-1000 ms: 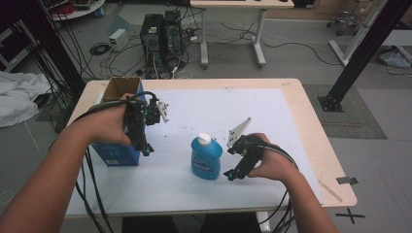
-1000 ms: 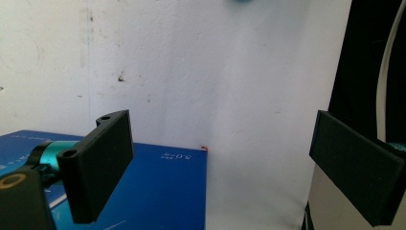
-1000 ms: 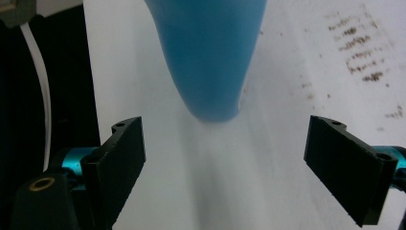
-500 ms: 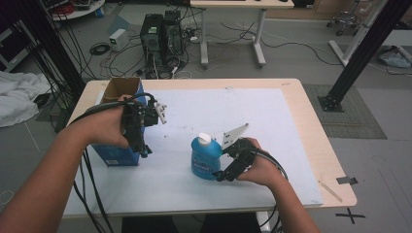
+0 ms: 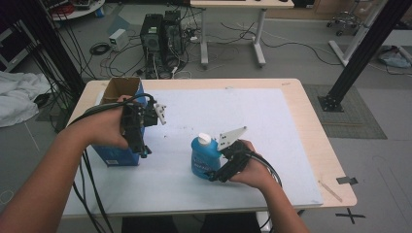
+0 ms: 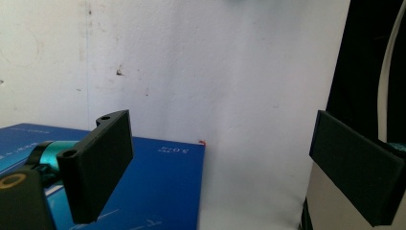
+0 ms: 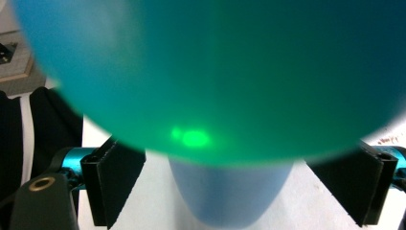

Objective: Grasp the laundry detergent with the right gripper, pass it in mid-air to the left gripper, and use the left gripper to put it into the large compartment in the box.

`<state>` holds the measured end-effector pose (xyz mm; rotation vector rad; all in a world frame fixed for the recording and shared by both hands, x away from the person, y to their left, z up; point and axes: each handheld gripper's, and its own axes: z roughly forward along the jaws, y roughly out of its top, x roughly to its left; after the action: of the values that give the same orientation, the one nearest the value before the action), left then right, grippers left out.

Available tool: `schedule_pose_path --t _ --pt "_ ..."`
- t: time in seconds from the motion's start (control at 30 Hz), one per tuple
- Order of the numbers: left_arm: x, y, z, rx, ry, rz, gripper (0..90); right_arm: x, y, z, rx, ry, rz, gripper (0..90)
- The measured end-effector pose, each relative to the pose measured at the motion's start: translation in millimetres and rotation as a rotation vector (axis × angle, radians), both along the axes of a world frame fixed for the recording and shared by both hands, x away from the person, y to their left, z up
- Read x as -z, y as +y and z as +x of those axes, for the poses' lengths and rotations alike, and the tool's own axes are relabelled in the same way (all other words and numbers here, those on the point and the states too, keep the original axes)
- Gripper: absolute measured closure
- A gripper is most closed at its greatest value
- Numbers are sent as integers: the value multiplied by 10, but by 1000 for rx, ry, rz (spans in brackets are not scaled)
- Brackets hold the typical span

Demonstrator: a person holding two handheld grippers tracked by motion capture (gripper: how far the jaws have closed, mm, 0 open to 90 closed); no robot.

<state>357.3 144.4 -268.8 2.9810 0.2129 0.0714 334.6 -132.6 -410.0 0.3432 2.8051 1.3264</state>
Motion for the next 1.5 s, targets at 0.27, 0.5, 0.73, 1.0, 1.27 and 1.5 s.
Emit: schedule_pose_path --t 0.27,0.5,0.73,1.0,1.27,1.5 --pt "-2 17 0 -4 -4 0 79 7 48 -8 2 -23 15 133" --pt "15 62 -9 -14 -8 0 79 15 97 -25 11 -52 50 169" --pt "16 72 -15 -18 -13 -4 79 23 109 -34 18 -71 66 211" --pt "22 77 -9 -19 -12 -2 79 4 109 -49 21 -83 95 276" --pt "23 96 -9 -25 -16 0 79 0 115 -63 35 -108 107 343" --pt "20 87 -5 -23 -16 0 79 -4 110 -73 29 -121 115 405"
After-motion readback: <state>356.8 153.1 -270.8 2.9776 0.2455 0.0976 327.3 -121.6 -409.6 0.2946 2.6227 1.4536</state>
